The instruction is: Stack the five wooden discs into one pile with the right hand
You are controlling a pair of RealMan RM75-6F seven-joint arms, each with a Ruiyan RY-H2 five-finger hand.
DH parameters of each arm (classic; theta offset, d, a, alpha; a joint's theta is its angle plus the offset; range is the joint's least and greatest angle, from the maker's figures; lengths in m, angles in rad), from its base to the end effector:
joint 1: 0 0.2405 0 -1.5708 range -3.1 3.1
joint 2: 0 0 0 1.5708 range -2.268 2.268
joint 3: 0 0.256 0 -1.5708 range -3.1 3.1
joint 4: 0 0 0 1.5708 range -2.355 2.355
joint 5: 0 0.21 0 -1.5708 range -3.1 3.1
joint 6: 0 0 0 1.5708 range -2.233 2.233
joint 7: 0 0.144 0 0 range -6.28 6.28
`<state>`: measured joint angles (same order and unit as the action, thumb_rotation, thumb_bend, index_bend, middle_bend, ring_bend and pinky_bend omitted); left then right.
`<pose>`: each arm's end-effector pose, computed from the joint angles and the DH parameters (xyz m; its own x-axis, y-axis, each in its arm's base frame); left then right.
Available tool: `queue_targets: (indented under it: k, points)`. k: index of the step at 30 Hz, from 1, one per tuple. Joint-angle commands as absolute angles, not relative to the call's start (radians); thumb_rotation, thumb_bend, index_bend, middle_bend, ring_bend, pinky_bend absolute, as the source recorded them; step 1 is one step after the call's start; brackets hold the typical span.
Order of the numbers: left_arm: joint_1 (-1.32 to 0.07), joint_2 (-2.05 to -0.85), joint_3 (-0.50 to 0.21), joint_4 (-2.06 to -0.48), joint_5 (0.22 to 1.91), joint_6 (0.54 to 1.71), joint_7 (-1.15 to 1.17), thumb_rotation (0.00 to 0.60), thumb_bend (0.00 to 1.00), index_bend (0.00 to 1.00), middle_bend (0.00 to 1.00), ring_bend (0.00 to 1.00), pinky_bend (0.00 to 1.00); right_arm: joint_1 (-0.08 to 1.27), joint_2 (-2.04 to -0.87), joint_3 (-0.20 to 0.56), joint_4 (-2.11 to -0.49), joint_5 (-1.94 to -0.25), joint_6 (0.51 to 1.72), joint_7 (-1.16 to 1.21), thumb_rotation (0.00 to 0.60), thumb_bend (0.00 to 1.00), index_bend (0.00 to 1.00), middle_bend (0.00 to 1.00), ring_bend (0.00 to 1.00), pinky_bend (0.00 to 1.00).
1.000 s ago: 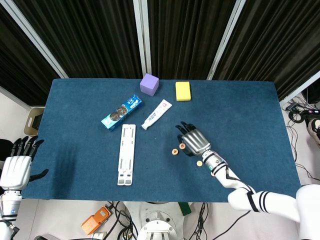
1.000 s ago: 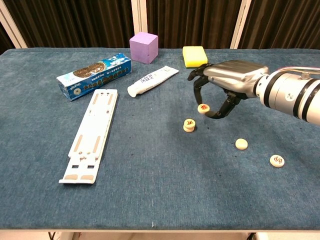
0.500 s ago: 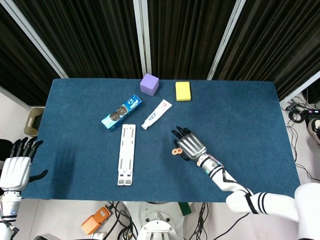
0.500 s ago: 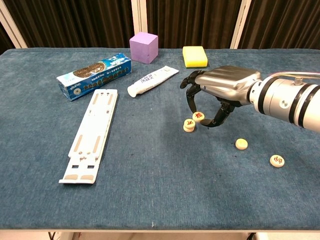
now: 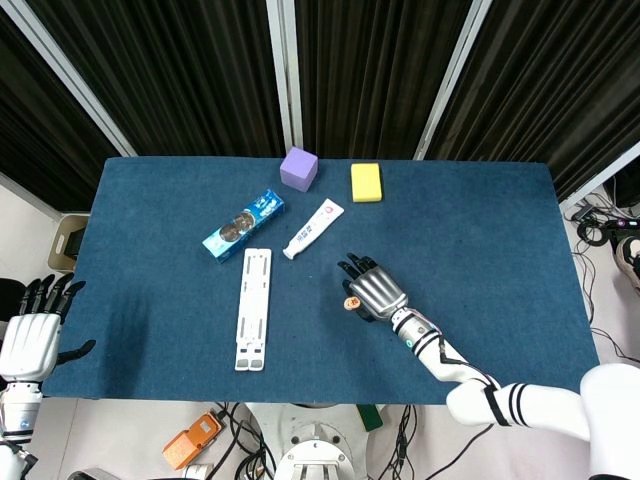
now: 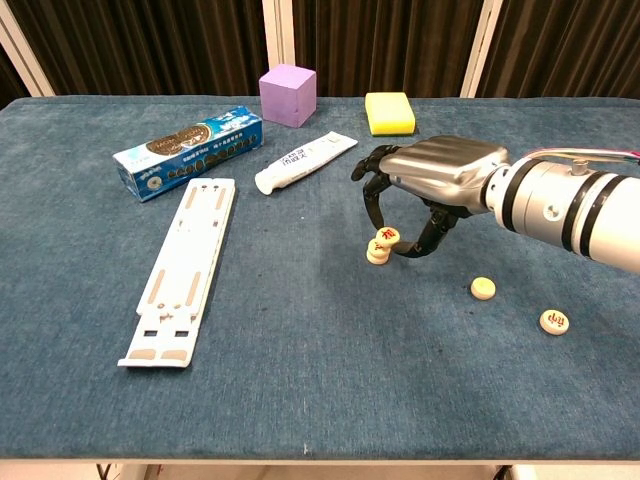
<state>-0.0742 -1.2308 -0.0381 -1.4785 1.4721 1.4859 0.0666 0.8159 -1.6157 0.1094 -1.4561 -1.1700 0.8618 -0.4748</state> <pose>-0.3333 0.1762 0.1353 0.4726 0.0182 0.8811 0.8804 0.0335 -0.4730 -0.1228 -0.3239 -0.0583 0.6269 -0.2626 0.7336 -0.7110 -0.5779 0.4007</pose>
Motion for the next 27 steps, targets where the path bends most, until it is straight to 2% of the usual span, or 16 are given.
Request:
queue_targets:
  k: [1, 19, 27]
  points:
    - [-0.074, -1.231, -0.038, -1.477, 1.472, 1.486, 0.065, 0.600, 0.00, 0.15, 0.07, 0.00, 0.00, 0.816, -1.618, 0.110, -1.454, -1.170, 0.864, -0.473, 0.600, 0.47, 0.52, 0.17, 0.08, 0.19]
    - [-0.072, -1.234, -0.037, -1.469, 1.473, 1.487, 0.059, 0.600, 0.00, 0.15, 0.07, 0.00, 0.00, 0.818, -1.624, 0.100, -1.448, -1.172, 0.868, -0.471, 0.600, 0.47, 0.48, 0.17, 0.08, 0.19]
    - [-0.070, -1.235, -0.038, -1.466, 1.474, 1.489, 0.053, 0.600, 0.00, 0.15, 0.07, 0.00, 0.00, 0.778, -1.576, 0.093, -1.494, -1.221, 0.938, -0.428, 0.600, 0.47, 0.48, 0.17, 0.08, 0.19]
